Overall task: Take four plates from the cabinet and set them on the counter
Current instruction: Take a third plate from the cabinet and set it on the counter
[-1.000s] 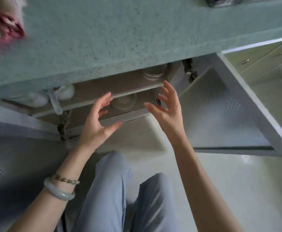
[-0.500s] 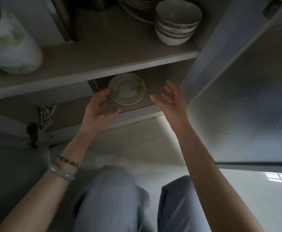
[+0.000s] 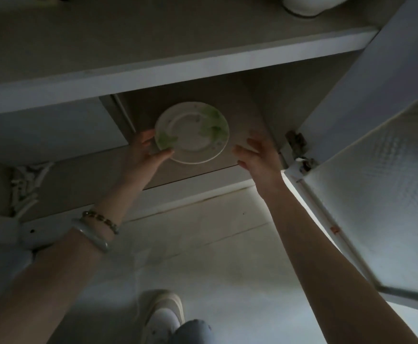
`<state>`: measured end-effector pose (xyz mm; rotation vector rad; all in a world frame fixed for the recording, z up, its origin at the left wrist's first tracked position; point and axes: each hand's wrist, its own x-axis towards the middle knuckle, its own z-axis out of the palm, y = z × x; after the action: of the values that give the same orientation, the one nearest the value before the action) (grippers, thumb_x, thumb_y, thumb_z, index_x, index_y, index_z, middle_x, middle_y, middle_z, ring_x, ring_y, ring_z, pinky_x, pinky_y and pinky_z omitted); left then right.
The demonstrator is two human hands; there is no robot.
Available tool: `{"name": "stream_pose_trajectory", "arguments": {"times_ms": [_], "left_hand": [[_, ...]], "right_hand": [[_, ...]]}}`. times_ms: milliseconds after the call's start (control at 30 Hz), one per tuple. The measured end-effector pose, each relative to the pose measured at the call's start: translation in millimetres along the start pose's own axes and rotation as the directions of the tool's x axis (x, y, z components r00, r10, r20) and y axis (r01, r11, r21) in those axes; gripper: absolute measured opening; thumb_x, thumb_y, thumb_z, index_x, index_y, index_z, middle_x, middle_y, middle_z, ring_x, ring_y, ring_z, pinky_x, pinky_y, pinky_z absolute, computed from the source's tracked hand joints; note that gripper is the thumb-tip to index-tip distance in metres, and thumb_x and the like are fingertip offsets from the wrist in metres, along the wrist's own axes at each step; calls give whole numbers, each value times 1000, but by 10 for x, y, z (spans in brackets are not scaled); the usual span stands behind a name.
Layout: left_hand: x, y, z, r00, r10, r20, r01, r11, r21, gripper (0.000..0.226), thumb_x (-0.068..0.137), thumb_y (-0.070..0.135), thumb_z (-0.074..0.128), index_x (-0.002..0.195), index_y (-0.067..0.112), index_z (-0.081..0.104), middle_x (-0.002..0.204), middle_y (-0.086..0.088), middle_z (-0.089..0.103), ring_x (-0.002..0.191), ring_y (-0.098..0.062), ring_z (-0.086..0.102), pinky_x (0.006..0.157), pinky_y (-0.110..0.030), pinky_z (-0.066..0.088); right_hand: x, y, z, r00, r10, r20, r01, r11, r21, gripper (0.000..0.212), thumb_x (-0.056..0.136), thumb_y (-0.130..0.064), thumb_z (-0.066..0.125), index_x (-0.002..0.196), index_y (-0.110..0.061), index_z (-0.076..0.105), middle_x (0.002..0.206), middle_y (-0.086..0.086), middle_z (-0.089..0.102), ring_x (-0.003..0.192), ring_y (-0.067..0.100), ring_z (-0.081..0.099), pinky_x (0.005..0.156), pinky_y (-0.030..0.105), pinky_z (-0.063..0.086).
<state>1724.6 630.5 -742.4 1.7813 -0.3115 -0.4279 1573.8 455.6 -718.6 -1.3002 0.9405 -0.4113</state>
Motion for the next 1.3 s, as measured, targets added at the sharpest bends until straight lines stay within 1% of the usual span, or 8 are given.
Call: {"name": "stream_pose_trajectory", "arguments": {"times_ms": [200,300,400,500,633,833,1000,1300], "left_hand": [[407,-458,65,998,54,-21,-53,998,42,31,70,8,71,94,26,62,89,20,68,75,13,60,65,-3,43],[601,-606,63,997,57,-50,-39,951,308,30,78,13,71,104,1,66,102,-13,68,94,-20,64,68,-21,43],[751,-660,66,997,72,-29,-46,846,531,30,85,13,65,109,-6,63,111,-28,65,105,-39,61,82,-39,45],[812,-619,117,1000,16,-8,-8,800,600,38,87,24,62,114,-1,64,116,-26,64,109,-39,59,84,-38,43],[804,-572,156,993,-117,15,83,786,612,61,63,37,44,105,0,67,110,-25,65,105,-38,60,70,-31,35],[763,-626,210,995,-42,-95,87,843,531,25,80,10,59,99,-2,68,102,-26,68,100,-37,62,58,-22,26],[712,-639,202,991,-48,-126,104,868,486,15,82,2,61,93,-5,69,92,-26,68,84,-15,54,53,-22,24],[674,-593,191,996,-49,-79,83,853,515,10,77,5,63,85,4,69,81,-15,64,81,-14,53,61,-25,32]], "right_hand": [[511,326,139,994,90,-59,-94,994,-63,52,85,-15,68,132,-9,47,105,8,58,85,15,58,93,43,52],[717,433,243,989,133,-62,-138,987,-80,50,87,-11,64,133,-4,47,86,-3,56,73,9,55,91,43,52],[882,457,340,990,129,-58,-136,983,-122,50,89,-10,60,135,0,45,103,1,59,83,15,59,94,44,50],[1001,451,408,991,114,-69,-127,967,-220,43,88,-3,57,128,7,50,127,24,56,113,36,56,99,51,46],[1037,463,511,995,93,-38,-100,955,-281,25,82,5,53,103,14,63,92,22,63,88,25,55,73,41,47],[1079,485,558,997,46,-60,-64,937,-343,29,83,5,50,108,10,64,117,25,61,101,33,59,84,32,45],[1072,492,539,995,50,-87,-79,925,-371,26,80,-3,59,103,1,68,102,19,68,97,31,62,81,39,50],[1015,496,456,966,8,-259,-154,821,-550,25,75,-13,70,100,-8,72,106,14,71,102,30,64,79,29,50]]}}
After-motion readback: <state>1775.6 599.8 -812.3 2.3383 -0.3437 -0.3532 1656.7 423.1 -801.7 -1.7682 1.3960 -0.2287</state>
